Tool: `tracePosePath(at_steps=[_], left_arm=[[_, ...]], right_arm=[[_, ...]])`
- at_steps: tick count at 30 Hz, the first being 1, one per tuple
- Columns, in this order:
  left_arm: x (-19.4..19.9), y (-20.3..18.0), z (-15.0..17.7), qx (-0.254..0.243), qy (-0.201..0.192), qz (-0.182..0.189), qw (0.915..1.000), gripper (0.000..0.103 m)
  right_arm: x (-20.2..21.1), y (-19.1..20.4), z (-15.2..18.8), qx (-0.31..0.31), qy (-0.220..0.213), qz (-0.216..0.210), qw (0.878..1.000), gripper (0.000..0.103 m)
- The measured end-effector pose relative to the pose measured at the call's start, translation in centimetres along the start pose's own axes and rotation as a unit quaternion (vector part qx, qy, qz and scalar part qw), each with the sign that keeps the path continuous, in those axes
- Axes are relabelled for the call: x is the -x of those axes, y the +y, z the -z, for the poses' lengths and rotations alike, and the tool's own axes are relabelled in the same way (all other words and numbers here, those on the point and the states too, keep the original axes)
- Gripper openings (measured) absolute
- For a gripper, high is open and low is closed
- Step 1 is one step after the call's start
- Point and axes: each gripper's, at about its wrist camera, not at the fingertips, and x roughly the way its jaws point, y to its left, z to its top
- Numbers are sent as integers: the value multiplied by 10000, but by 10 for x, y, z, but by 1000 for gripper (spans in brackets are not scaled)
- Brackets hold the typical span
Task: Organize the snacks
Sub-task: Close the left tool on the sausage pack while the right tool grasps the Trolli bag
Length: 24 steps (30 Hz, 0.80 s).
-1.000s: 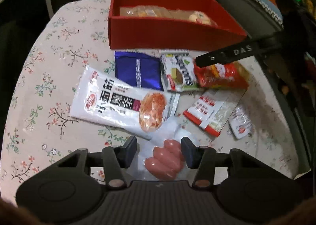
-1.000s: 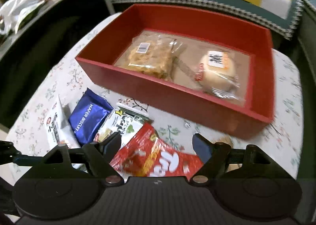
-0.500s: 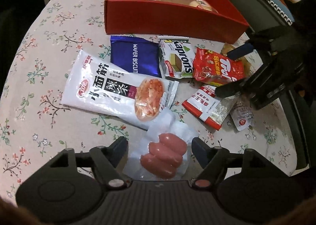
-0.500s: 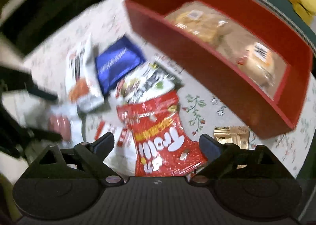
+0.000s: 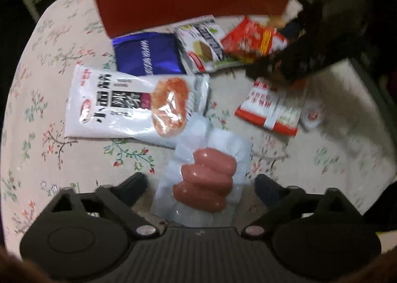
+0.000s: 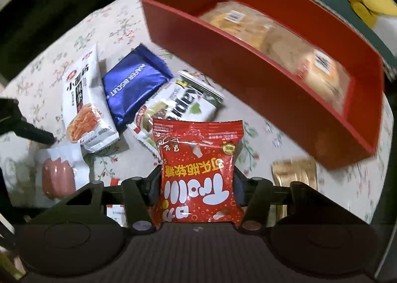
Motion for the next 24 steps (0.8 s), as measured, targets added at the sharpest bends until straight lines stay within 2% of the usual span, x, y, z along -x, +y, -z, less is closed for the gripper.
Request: tracePosePath(at_steps=[2,6,10,18,24], left_arm=[[-7,-12,-2,-325,-31,-341,9989,103],[-11,-12,-13,-189,-162,-323,9992,103],[-4,-13,-12,-174,-218,-330,9991,103],[14,1,-12,386,-372,-188,9984,99],[29,12,-10,690,-606,-61,9958,88]], right_arm=[[4,-2,10,-142,-71,19,9999,61],[6,0,11,-310,-136,122,9994,60],[16,-4,15,-472,-242,15,9986,59],[44,-20,22,-1004,-679,-84,9926,59],[61,-25,26,-1242,-949,-127,9876,59]])
